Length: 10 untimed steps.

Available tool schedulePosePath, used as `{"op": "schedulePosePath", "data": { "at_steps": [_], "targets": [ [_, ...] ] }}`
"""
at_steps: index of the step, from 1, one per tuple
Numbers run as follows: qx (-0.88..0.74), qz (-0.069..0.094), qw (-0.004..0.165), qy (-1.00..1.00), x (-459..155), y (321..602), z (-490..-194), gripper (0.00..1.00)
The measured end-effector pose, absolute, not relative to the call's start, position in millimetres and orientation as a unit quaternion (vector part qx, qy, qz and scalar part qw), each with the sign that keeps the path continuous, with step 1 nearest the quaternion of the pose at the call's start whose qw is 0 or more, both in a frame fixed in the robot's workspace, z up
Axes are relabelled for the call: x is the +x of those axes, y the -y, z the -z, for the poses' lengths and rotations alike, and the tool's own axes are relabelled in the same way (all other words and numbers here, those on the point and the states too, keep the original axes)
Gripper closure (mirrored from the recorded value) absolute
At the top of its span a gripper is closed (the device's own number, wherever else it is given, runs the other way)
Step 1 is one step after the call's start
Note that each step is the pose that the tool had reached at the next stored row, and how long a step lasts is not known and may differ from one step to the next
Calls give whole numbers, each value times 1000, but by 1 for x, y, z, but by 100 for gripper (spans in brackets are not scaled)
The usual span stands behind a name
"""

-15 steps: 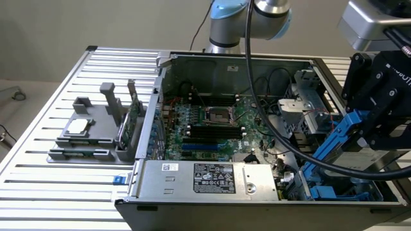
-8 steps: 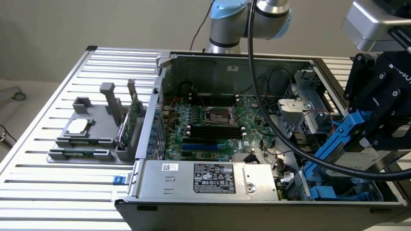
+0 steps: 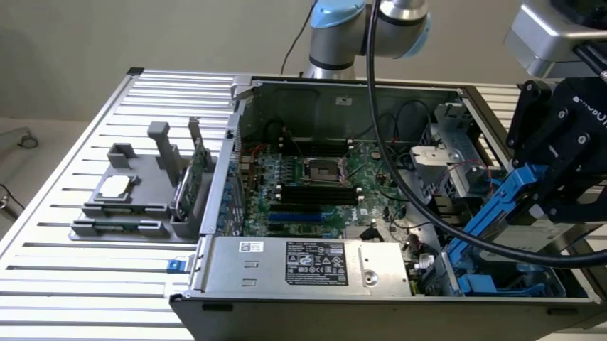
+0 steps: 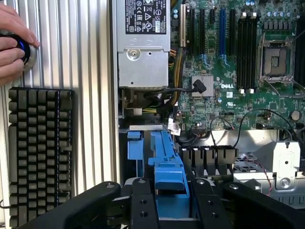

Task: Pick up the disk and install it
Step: 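Insert the disk into the insertion slot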

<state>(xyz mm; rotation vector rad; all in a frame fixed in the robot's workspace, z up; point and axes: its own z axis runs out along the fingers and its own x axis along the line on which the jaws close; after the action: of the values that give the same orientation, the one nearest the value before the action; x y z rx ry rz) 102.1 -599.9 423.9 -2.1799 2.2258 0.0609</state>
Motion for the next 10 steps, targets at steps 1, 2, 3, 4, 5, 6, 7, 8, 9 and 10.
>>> {"op": "schedulePosePath", "data": {
  "at_steps": [1, 2, 3, 4, 5, 6, 7, 8, 9, 10],
  "targets": [
    [-700, -20, 13, -714, 102, 600, -424, 67],
    [-700, -20, 13, -714, 102, 600, -423, 67],
    [-700, -20, 13, -714, 102, 600, -423, 67],
    [-700, -20, 12, -713, 102, 600, -423, 67],
    [-700, -20, 12, -713, 103, 600, -422, 67],
    [-701, -20, 12, -713, 103, 601, -421, 67],
    [-701, -21, 13, -713, 103, 601, -420, 67],
    [-701, -21, 13, -713, 103, 601, -419, 67],
    [-701, -20, 13, -713, 103, 601, -419, 67],
    [-701, -20, 13, -712, 103, 601, -419, 67]
  ]
}}
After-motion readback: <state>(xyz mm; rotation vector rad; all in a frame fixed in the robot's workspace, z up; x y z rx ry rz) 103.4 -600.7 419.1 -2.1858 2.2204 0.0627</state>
